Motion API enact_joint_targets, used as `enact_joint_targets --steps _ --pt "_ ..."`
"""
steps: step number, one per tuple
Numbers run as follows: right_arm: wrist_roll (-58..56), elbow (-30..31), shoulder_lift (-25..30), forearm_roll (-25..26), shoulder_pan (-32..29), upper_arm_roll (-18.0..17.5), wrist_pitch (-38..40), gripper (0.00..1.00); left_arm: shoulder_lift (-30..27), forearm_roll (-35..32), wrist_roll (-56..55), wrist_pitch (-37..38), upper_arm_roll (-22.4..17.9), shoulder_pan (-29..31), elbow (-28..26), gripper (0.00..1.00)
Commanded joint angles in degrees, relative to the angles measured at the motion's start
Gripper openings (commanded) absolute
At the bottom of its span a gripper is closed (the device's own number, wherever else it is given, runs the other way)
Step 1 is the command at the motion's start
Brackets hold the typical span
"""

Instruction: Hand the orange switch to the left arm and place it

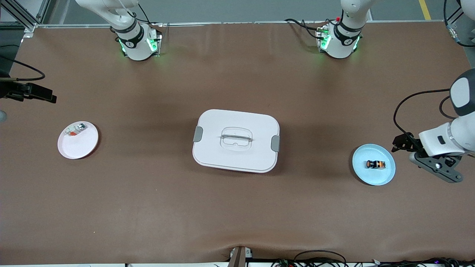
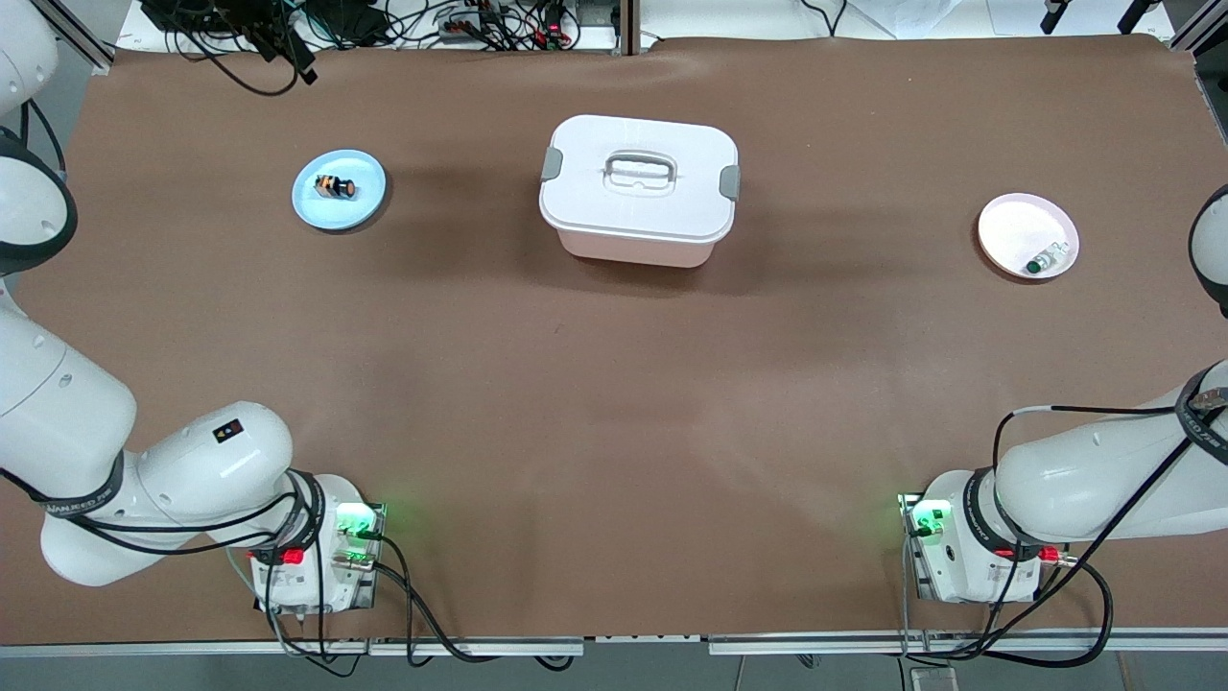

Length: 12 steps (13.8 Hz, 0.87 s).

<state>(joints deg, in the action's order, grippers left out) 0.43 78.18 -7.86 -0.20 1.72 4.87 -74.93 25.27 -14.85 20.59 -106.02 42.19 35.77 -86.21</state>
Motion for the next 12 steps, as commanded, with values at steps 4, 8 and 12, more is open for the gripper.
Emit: enact_joint_targets --steps 4,8,12 --pt "4.12 16.29 12.59 0.73 2.14 0.05 -9.87 1.0 -4.87 1.85 -14.68 6.08 2.28 0.35 0.87 1.0" --pt "6.43 16.13 12.87 0.03 1.54 -0.22 -9.97 1.0 -8.3 1.85 -27.51 8.38 5.36 0.0 0.87 1.0" --pt "5.64 15.86 13.92 -0.06 0.3 -0.48 -9.79 1.0 -12.34 2.98 -26.05 10.13 -6.38 -10.87 0.78 1.0"
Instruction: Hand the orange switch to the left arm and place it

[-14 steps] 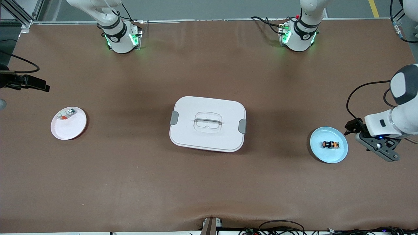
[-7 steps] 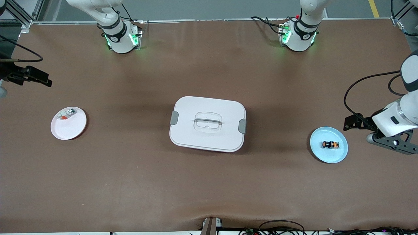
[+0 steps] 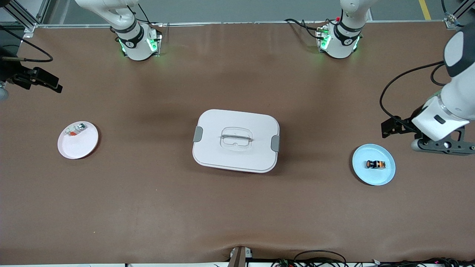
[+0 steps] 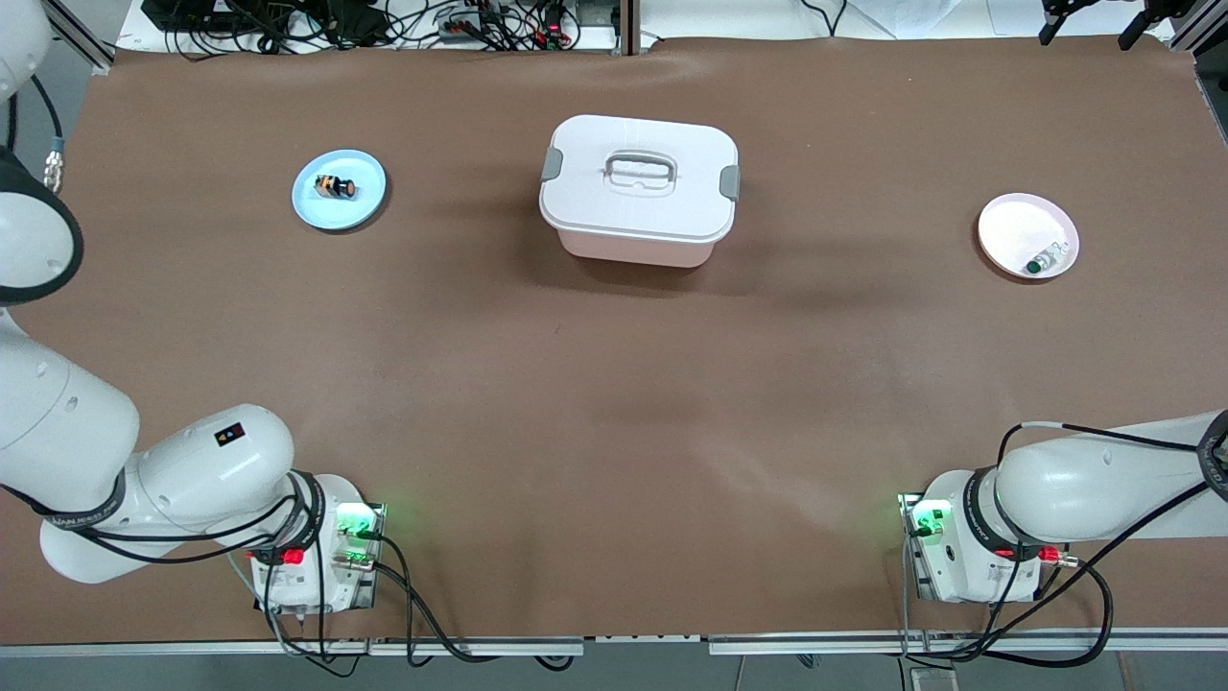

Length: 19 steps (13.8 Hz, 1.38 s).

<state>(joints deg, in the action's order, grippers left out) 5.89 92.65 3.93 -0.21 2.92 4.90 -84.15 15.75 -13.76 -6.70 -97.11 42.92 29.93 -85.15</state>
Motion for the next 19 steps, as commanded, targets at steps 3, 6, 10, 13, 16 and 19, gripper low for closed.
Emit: enact_joint_targets --steps 3,6,10,13,16,19 --pt "0.09 1.22 2.22 -0.49 -0.99 -0.68 -1.36 1.0 -7.04 2.68 5.2 2.62 -19.42 -15.4 -0.28 1.0" --pt "-0.79 1.22 2.48 -0.59 -1.78 -1.29 -1.81 1.0 -10.9 8.92 5.21 6.92 -28.82 -22.52 -0.8 1.0" --pt "-1.32 1.13 2.66 -0.59 -2.13 -1.65 -2.07 1.0 -15.48 11.64 3.98 11.05 -34.21 -28.34 -1.41 1.0" --pt "-1.32 0.43 2.66 -0.59 -2.05 -1.56 -2.42 1.0 -18.73 11.74 1.7 11.42 -35.97 -31.68 -4.4 1.0" --pt "-1.32 0.43 2.75 -0.59 -1.96 -1.56 -3.12 1.0 -21.63 11.74 1.69 11.15 -36.41 -32.22 -6.6 1.0" --pt "-1.23 0.43 2.66 -0.76 -1.78 -1.3 -3.56 1.0 -23.74 11.74 1.69 11.15 -36.59 -32.13 -8.18 1.0"
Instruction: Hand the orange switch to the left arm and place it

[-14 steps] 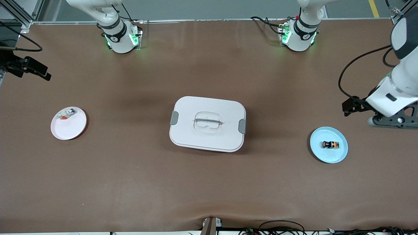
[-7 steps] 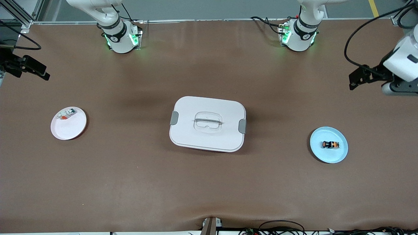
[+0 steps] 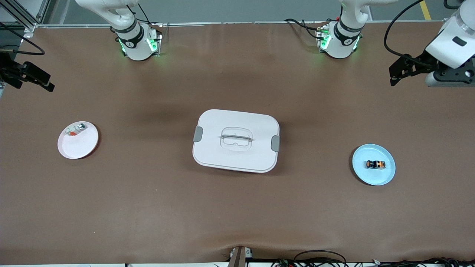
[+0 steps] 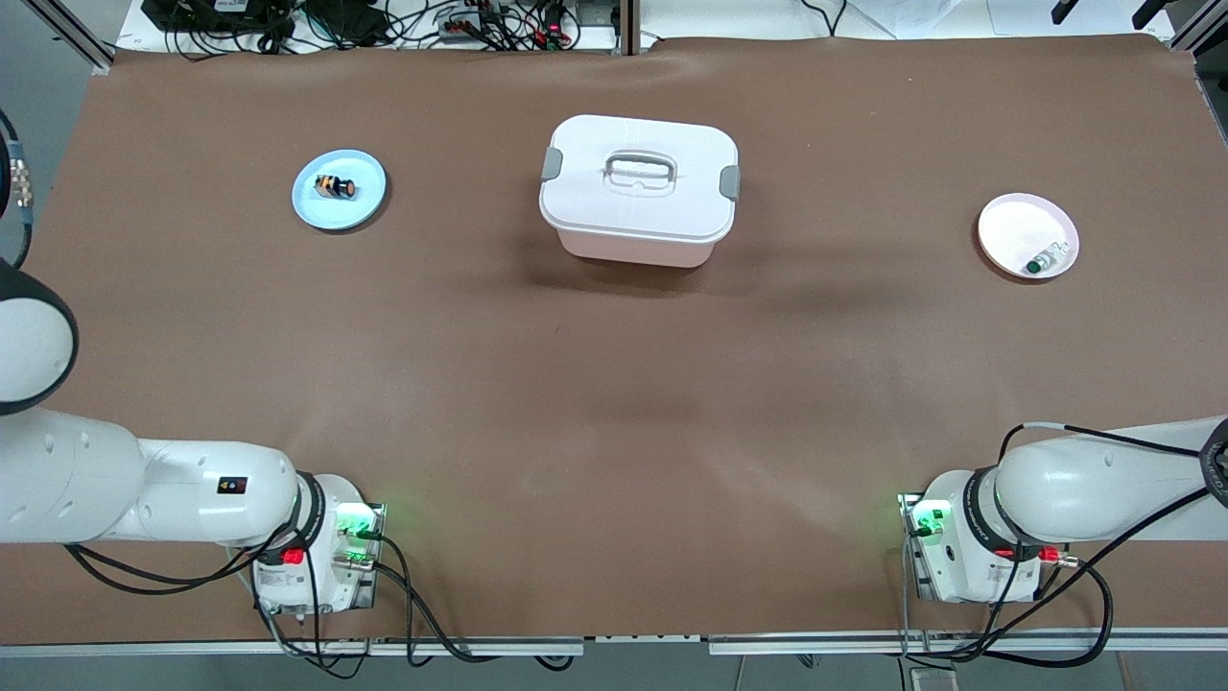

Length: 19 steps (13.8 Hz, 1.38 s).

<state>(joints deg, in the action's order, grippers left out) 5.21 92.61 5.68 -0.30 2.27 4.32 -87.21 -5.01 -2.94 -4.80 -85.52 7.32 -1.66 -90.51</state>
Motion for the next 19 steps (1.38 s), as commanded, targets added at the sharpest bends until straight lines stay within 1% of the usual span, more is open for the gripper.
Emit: enact_joint_targets --steps 1,4,7,11,19 --pt "-0.56 0.46 0.92 -1.36 -1.13 -0.63 -0.76 1.0 -3.33 0.92 -0.21 -0.44 -1.6 -0.71 -3.0 1.0" --pt "-0.9 0.46 0.92 -1.63 -1.31 -0.45 -0.86 1.0 -2.55 1.36 1.02 -0.44 -1.87 0.17 -2.47 1.0" --pt "-5.2 0.55 0.92 -1.8 -1.57 -0.28 -0.77 1.0 -2.46 1.45 1.37 -0.35 -1.87 0.26 -2.47 1.0" --pt "-5.48 0.46 0.92 -2.25 -1.39 -0.36 -0.86 1.0 -1.93 2.59 1.28 -0.26 -1.79 0.08 -2.39 1.0" --pt "-5.48 0.46 0.92 -2.25 -1.48 -0.28 -0.68 1.0 -1.58 2.68 1.19 -0.26 -1.61 -0.18 -2.3 1.0"
